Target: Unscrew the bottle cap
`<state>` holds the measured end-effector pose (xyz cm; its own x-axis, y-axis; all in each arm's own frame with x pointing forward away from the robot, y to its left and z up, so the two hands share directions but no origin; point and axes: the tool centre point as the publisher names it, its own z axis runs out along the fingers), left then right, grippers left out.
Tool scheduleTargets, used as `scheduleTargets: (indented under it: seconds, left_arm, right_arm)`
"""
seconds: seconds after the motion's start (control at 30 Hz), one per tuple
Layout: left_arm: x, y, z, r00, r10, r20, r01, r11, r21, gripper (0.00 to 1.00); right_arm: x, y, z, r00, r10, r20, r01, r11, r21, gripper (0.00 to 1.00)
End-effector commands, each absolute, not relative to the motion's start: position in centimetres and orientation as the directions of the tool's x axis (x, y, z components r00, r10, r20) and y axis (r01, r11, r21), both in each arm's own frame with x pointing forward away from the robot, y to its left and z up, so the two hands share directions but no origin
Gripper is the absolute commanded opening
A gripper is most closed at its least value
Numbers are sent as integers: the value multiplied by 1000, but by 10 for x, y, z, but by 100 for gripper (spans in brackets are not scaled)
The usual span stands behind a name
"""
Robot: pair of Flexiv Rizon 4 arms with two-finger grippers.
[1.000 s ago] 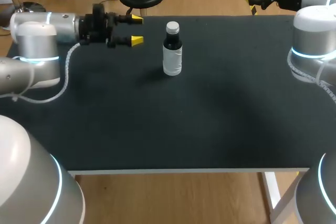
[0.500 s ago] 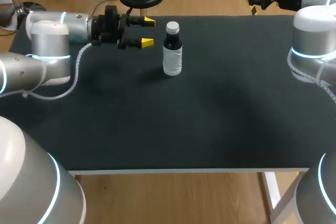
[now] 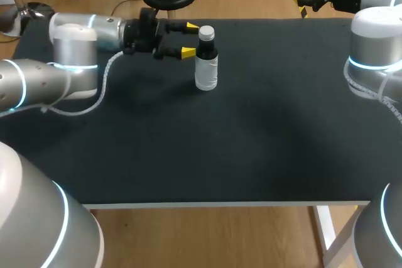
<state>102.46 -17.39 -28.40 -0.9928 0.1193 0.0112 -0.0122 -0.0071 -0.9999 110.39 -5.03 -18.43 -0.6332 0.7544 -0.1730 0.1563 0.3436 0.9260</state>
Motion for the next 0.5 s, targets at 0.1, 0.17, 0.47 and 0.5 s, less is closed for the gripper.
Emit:
scheduleTargets:
  seconds: [0.1,0.17,0.47,0.5]
  left_arm:
    - [1030,-182,-288,-985,170,13,-16,-15,-1000,100]
    - [1030,-185,-288,-984,176,14,-17,-16,-1000,100]
    - [1029,-200,-288,-977,213,17,-21,-17,-1000,100]
    - [1029,-202,-288,-976,218,19,-23,-17,-1000,100]
  right_arm:
    - [1104,-50,-184,-633,754,-173,156,344,926,100]
    - [1104,-50,-184,-633,754,-173,156,344,926,100]
    - [1104,-50,-184,-633,754,-173,156,344,926,100]
    - [1104,-50,-184,-633,754,-173,156,344,926,100]
